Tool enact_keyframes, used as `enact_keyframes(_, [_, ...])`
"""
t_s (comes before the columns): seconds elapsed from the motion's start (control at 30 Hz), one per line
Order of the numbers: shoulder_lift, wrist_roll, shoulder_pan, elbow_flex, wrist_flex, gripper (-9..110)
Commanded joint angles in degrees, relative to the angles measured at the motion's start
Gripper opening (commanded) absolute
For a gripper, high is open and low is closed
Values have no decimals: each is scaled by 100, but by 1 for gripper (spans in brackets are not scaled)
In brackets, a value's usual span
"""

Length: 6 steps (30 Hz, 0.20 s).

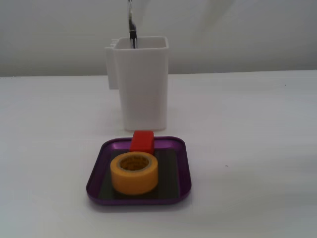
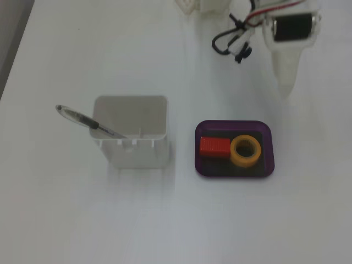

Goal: Grab up the yellow tape and put it in the box.

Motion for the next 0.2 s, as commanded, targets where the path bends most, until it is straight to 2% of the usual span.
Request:
enact_keyframes(0.0, [1143, 0, 44, 422, 97, 17])
enact_keyframes(0.17, [2355, -9, 62, 2320, 53, 17])
